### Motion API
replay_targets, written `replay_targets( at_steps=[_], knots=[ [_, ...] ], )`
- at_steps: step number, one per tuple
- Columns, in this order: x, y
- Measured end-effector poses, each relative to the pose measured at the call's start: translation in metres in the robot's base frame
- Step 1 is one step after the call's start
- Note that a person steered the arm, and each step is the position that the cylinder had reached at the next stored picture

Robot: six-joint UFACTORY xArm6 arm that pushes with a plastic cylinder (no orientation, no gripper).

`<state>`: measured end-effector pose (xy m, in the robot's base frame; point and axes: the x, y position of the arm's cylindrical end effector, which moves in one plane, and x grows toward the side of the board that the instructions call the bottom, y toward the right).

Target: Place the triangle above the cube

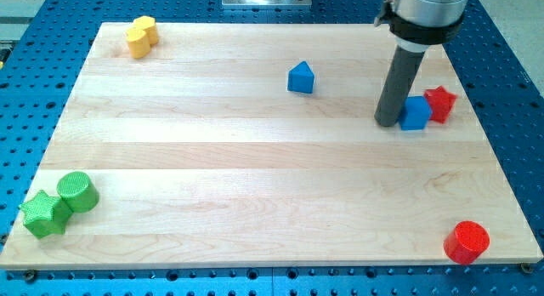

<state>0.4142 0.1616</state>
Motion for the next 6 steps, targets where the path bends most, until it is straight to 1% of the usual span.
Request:
replay_targets(
  at_steps=[1, 2, 3, 4, 5, 6],
  knots=[
    [-0.004, -0.121],
    [-0.073, -0.212],
    [-0.084, -0.173],
    [-0.038, -0.095],
    [-0.045, -0.081],
    [-0.081, -0.141]
  ],
)
